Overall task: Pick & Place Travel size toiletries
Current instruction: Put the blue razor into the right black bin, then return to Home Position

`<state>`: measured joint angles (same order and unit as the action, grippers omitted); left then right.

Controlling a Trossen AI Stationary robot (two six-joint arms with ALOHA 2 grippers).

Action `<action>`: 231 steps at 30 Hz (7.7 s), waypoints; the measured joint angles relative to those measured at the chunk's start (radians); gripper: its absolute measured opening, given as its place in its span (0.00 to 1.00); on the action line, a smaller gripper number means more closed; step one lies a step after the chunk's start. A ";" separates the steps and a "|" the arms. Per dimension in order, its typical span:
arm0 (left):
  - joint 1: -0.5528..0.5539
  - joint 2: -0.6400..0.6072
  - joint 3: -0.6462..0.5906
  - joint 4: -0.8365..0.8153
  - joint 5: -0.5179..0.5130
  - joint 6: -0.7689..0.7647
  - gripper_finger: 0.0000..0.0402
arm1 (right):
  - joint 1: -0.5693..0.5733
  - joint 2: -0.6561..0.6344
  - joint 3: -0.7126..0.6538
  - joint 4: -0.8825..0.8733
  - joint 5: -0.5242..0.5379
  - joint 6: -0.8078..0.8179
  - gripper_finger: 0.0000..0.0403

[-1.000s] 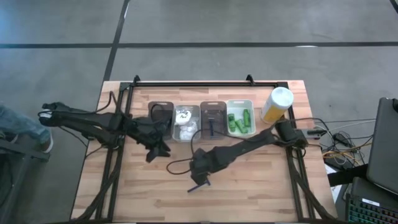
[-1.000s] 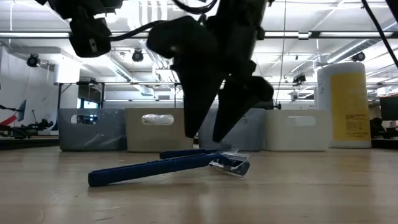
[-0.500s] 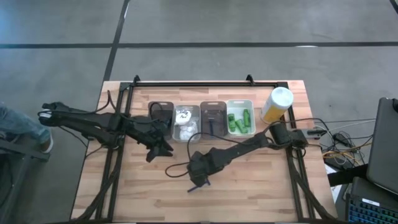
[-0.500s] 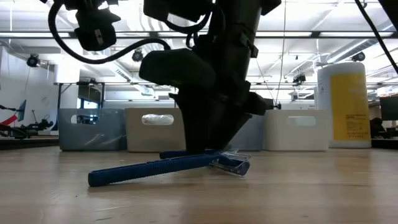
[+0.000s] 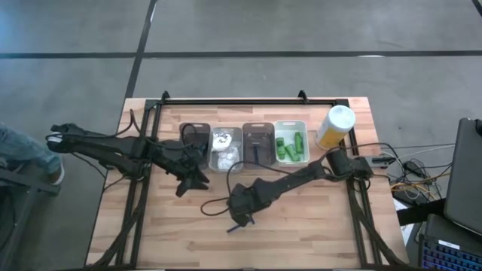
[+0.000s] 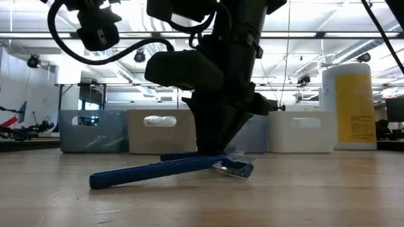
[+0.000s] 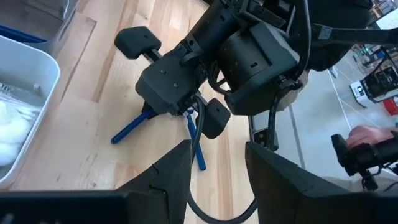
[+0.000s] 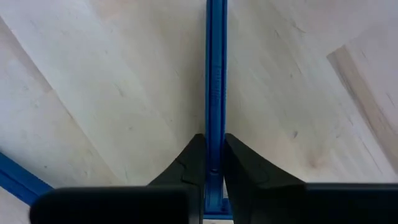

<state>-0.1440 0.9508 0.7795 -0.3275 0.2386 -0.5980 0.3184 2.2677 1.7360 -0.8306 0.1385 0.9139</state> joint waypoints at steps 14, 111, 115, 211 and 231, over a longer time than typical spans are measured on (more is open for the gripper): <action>-0.045 -0.052 0.000 -0.122 0.010 0.043 0.39 | 0.058 -0.116 0.009 -0.056 0.187 0.521 0.08; -0.040 -0.148 0.000 -0.190 -0.409 -0.031 0.39 | 0.083 -0.120 -0.076 0.236 -0.118 -0.867 0.61; -0.040 -0.148 0.000 -0.190 -0.409 -0.020 0.39 | 0.115 -0.093 -0.067 0.241 -0.133 -0.872 0.62; -0.040 -0.301 0.000 -0.339 -0.396 0.170 0.39 | -0.419 -0.326 -0.255 -0.001 0.148 0.381 0.40; -0.040 -0.270 0.000 -0.339 -0.414 0.174 0.39 | -0.276 -0.346 -0.094 0.018 0.200 0.031 0.74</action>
<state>-0.1841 0.6805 0.7792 -0.6663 -0.1750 -0.4240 0.0428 1.9221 1.6417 -0.8124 0.3389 0.9450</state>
